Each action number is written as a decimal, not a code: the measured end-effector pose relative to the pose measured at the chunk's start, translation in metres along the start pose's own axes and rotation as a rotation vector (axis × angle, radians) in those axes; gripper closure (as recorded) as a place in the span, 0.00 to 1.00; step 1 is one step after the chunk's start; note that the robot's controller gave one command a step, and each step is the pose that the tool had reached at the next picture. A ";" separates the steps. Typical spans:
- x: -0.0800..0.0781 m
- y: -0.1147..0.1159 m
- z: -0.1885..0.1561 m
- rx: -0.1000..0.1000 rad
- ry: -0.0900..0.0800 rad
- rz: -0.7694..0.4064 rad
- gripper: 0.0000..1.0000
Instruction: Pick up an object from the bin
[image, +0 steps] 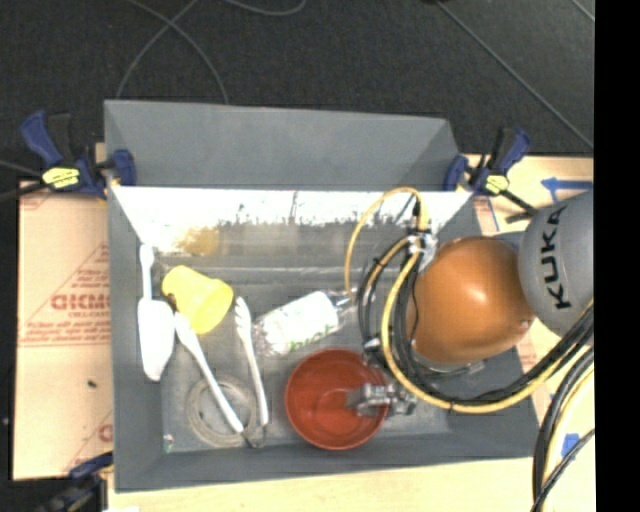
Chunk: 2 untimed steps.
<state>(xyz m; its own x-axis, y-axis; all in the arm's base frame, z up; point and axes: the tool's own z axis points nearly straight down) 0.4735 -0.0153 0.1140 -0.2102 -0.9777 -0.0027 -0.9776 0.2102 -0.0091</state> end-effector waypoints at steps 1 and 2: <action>0.000 -0.002 -0.021 0.005 -0.003 0.005 1.00; 0.000 -0.001 -0.037 0.003 -0.003 0.006 1.00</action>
Offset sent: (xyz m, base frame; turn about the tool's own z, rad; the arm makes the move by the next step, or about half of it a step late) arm 0.0014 -0.0006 0.0446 0.0031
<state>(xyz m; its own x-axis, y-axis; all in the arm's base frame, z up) 0.4742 -0.0159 0.1515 -0.2160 -0.9764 -0.0053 -0.9763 0.2160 -0.0118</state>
